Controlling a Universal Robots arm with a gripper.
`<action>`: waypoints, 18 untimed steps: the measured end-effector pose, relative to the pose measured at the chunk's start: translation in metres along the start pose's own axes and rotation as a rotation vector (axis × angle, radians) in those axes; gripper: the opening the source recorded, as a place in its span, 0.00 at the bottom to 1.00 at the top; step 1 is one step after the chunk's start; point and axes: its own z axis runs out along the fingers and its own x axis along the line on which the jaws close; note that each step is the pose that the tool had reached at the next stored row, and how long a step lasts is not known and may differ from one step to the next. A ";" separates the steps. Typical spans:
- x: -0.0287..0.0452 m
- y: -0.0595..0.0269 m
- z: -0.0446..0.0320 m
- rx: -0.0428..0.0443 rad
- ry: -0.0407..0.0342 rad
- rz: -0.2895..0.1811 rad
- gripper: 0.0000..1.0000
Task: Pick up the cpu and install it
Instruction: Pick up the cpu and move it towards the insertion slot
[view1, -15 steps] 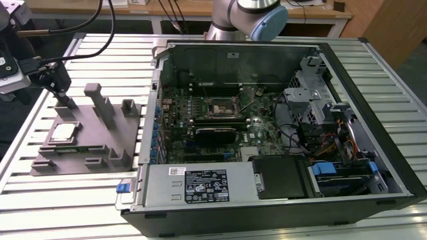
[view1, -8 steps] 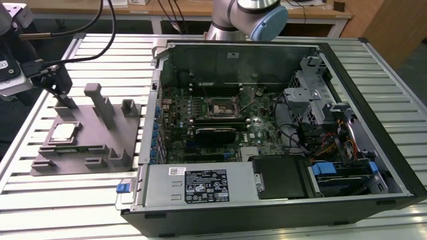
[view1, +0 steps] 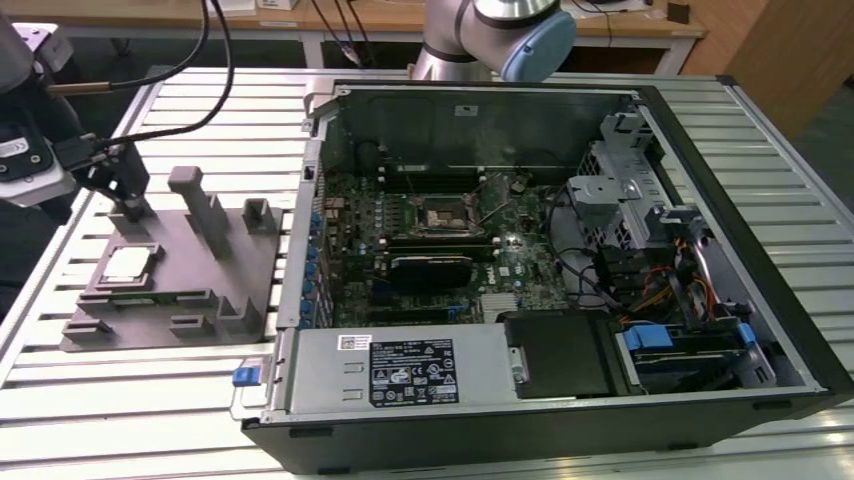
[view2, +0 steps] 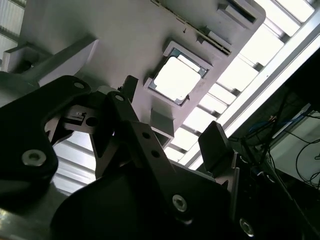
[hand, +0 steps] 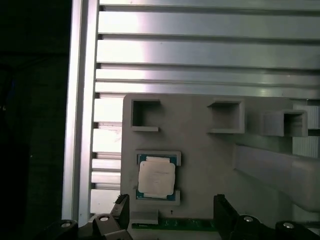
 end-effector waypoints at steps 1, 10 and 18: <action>0.0005 -0.0004 0.0016 0.0000 0.0001 -0.001 0.76; 0.0046 -0.0009 0.0121 0.0000 -0.0011 -0.001 0.76; 0.0051 -0.0013 0.0236 -0.0003 -0.0009 0.000 0.76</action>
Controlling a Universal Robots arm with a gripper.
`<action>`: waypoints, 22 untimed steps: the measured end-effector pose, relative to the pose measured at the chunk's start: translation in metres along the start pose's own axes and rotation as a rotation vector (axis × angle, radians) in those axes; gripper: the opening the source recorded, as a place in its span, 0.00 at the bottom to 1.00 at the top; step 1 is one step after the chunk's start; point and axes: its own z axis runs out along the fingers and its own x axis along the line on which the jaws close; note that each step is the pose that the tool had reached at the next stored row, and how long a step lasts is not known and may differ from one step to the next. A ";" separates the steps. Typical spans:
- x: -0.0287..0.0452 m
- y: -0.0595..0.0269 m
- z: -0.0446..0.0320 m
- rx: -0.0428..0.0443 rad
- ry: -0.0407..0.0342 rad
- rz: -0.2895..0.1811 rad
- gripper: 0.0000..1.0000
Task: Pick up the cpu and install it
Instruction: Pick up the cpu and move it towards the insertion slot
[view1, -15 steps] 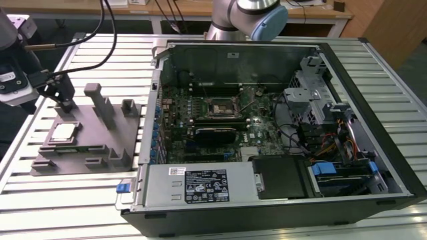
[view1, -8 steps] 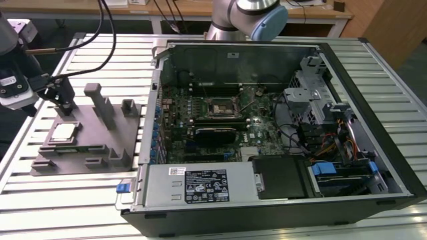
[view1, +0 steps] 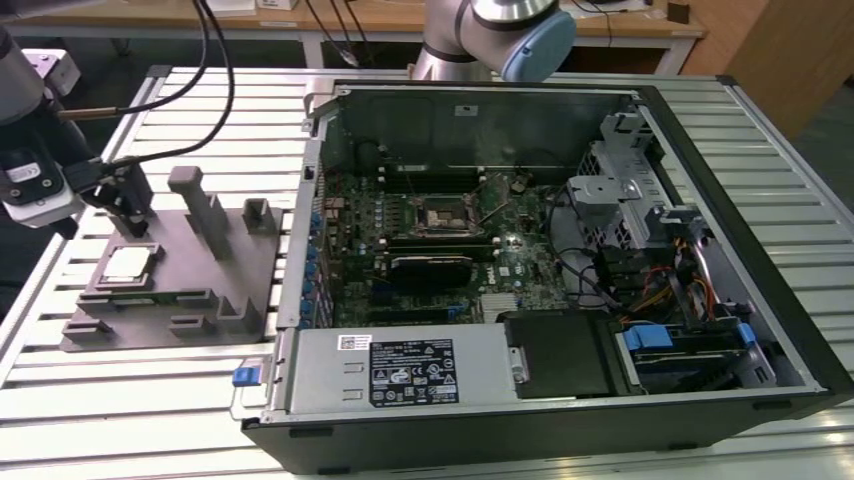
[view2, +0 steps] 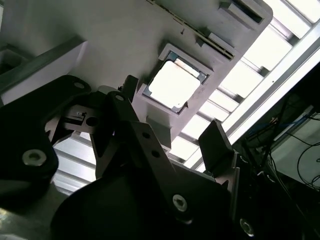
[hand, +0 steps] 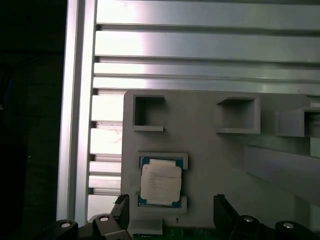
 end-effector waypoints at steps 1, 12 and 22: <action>0.0000 -0.0001 0.0019 -0.0001 -0.0001 0.000 0.76; 0.0005 -0.0009 0.0180 0.0000 -0.0001 0.000 0.76; 0.0015 -0.0018 0.0333 0.0001 0.0000 0.001 0.76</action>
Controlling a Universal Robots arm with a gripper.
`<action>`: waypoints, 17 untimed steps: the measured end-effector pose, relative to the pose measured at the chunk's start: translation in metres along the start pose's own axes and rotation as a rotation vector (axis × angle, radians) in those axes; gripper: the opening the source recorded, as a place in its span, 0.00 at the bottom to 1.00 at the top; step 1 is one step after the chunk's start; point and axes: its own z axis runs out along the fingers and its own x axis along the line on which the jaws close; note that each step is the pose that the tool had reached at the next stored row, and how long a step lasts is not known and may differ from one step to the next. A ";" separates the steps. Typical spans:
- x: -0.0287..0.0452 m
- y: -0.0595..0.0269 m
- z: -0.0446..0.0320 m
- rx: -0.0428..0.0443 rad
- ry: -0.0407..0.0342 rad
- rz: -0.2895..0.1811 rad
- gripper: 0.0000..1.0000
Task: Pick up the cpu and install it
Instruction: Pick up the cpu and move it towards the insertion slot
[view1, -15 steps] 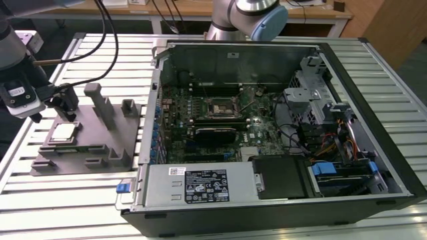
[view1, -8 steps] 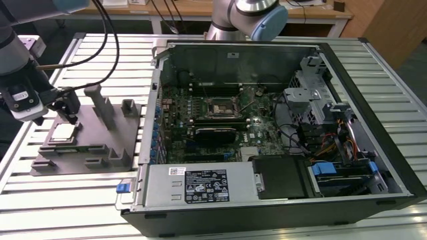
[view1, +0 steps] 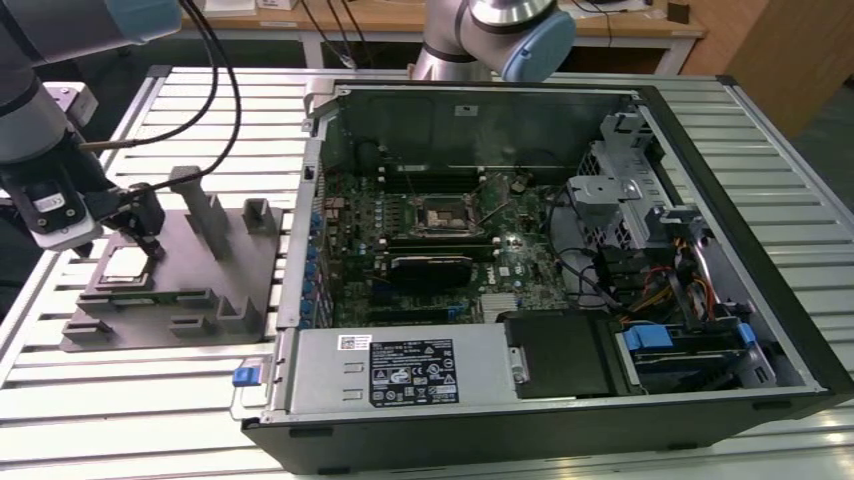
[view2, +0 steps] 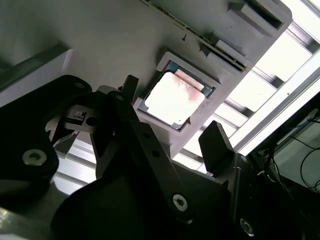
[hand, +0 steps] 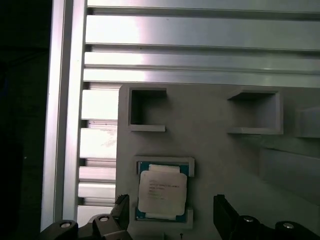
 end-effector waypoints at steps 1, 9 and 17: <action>0.0004 -0.0001 0.0012 -0.0001 -0.0001 0.000 0.76; 0.0021 -0.0003 0.0097 -0.0004 -0.0004 0.003 0.76; 0.0021 -0.0008 0.0209 -0.0004 -0.0005 0.004 0.75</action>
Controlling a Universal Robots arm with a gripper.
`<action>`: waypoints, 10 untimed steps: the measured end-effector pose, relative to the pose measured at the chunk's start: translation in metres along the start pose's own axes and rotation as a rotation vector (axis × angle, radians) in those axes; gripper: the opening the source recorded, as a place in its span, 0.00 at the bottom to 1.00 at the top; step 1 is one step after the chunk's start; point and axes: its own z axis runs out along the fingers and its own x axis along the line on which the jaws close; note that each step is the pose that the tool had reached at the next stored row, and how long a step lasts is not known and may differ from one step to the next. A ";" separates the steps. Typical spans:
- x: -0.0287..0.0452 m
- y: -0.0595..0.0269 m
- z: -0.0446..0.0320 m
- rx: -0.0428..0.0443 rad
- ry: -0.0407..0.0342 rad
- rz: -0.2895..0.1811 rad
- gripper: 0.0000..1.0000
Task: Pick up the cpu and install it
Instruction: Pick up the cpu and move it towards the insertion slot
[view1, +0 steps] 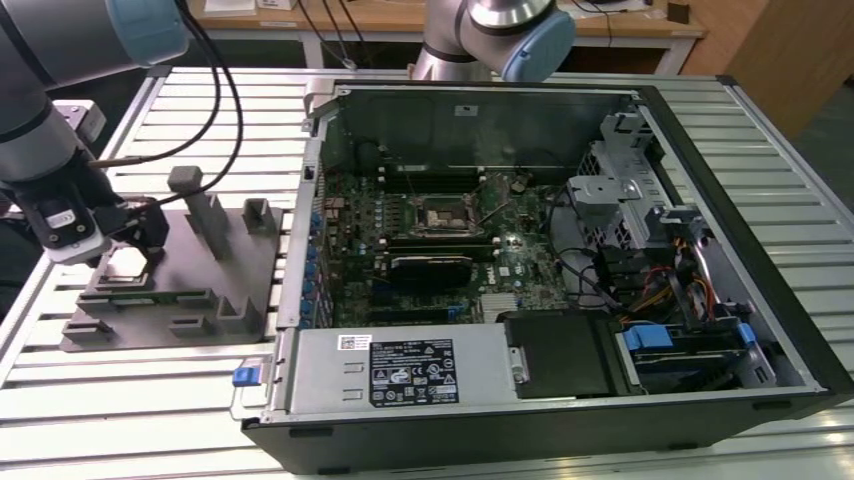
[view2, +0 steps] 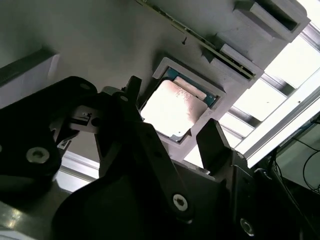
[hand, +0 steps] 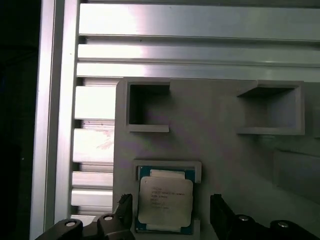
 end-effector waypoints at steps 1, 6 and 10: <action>0.0000 0.0000 0.0008 0.0000 0.0000 0.000 0.75; 0.0000 -0.0001 0.0027 0.0000 0.0001 0.000 0.68; 0.0005 0.0003 0.0038 0.0000 0.0001 0.001 0.68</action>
